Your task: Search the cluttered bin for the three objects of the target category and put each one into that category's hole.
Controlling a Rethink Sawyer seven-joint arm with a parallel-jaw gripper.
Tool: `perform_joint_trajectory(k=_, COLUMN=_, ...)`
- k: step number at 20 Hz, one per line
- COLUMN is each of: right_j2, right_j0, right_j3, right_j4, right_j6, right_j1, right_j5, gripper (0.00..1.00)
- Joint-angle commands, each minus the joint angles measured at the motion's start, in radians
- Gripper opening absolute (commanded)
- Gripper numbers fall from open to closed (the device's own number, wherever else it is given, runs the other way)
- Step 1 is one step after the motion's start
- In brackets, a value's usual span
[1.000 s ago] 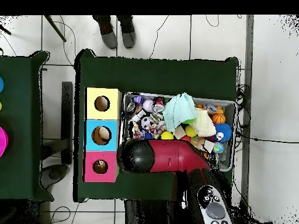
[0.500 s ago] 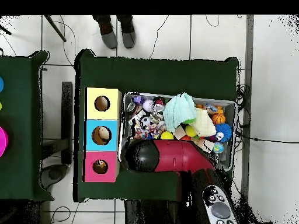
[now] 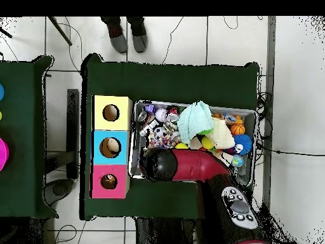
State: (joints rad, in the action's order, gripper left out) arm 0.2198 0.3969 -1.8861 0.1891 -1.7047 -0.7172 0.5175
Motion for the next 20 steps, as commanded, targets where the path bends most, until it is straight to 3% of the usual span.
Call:
perform_joint_trajectory(k=1, right_j2=0.069, right_j0=0.035, right_j3=0.14, right_j4=0.072, right_j6=-0.012, right_j1=0.23, right_j5=-0.199, gripper=0.0)
perform_joint_trajectory(k=9, right_j2=0.128, right_j0=0.072, right_j3=0.241, right_j4=0.103, right_j6=0.038, right_j1=0.386, right_j5=-0.271, gripper=0.0)
perform_joint_trajectory(k=15, right_j2=0.125, right_j0=0.065, right_j3=0.249, right_j4=0.125, right_j6=0.01, right_j1=0.392, right_j5=-0.283, gripper=0.0)
perform_joint_trajectory(k=16, right_j2=0.128, right_j0=0.067, right_j3=0.245, right_j4=0.144, right_j6=-0.002, right_j1=0.39, right_j5=-0.31, gripper=1.0)
perform_joint_trajectory(k=20, right_j2=0.111, right_j0=0.054, right_j3=0.242, right_j4=0.143, right_j6=-0.028, right_j1=0.386, right_j5=-0.321, gripper=1.0)
